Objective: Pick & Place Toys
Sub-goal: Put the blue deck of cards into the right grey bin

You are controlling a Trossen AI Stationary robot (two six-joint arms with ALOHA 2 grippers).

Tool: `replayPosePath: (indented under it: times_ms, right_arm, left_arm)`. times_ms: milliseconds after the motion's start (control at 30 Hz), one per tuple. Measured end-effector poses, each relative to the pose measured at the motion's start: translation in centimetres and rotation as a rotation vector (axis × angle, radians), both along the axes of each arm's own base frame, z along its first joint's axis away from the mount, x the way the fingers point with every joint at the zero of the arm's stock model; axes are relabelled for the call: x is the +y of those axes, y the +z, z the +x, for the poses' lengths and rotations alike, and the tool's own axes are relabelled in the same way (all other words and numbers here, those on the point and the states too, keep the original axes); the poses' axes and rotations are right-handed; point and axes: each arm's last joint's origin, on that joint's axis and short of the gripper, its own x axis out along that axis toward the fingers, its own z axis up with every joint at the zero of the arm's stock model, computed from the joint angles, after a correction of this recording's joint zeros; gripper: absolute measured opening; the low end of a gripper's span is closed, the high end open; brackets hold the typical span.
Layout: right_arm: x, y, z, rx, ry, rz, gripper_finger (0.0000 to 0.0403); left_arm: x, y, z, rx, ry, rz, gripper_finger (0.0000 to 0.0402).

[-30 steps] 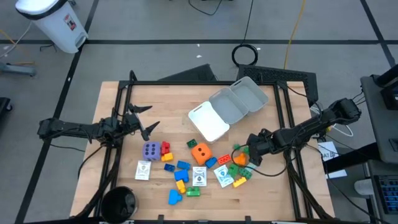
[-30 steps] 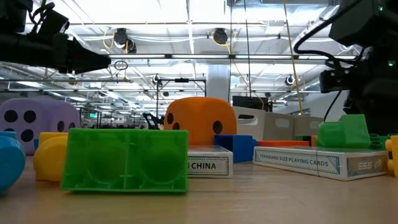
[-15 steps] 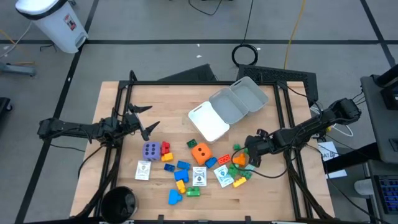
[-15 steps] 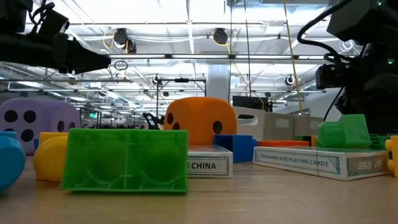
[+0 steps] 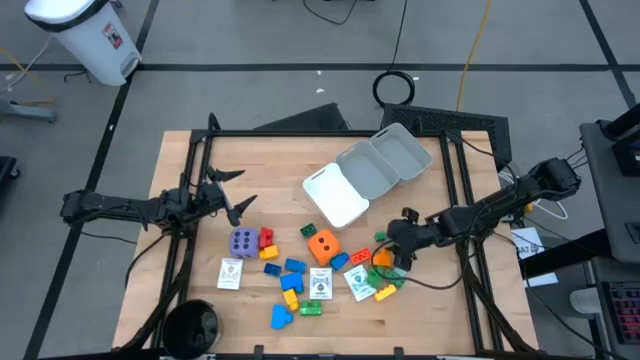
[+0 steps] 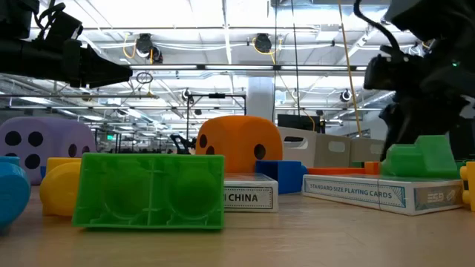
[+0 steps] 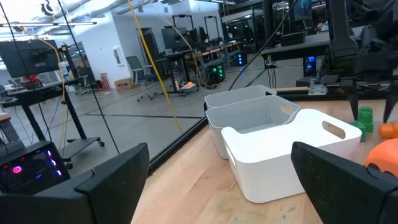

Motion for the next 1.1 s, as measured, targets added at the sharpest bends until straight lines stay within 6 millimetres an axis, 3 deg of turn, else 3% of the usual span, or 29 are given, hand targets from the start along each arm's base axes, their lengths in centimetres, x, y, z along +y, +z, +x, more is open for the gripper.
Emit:
replayPosePath:
  times_ms: [333, 467, 567, 633, 733, 933, 1100]
  right_arm:
    - [1.2, 3.1, 3.3, -0.496, 0.128, 0.047, 0.0252]
    - [1.8, 3.0, 4.1, -0.689, 0.194, 0.169, 0.0269]
    - [2.6, 2.0, 4.9, -0.701, 0.193, 0.247, 0.0283]
    - [3.5, 1.8, 6.0, -0.671, 0.189, 0.275, 0.0297]
    - [5.8, 3.3, 8.2, -0.569, 0.243, 0.292, 0.0319]
    - [9.4, 5.6, 12.0, -0.056, 0.151, 0.134, 0.0327]
    - [9.6, 3.5, 13.4, 0.168, -0.05, 0.139, 0.0329]
  left_arm:
    - [0.0, 0.0, 0.0, 0.0, 0.0, 0.0, 0.0397]
    - [0.0, 0.0, 0.0, 0.0, 0.0, 0.0, 0.0397]
    - [0.0, 0.0, 0.0, 0.0, 0.0, 0.0, 0.0397]
    - [0.0, 0.0, 0.0, -0.002, 0.0, 0.0, 0.0397]
    - [0.0, 0.0, 0.0, -0.001, 0.0, 0.0, 0.0397]
    - [0.0, 0.0, 0.0, -0.001, 0.0, 0.0, 0.0397]
    - [0.0, 0.0, 0.0, -0.002, 0.0, 0.0, 0.0397]
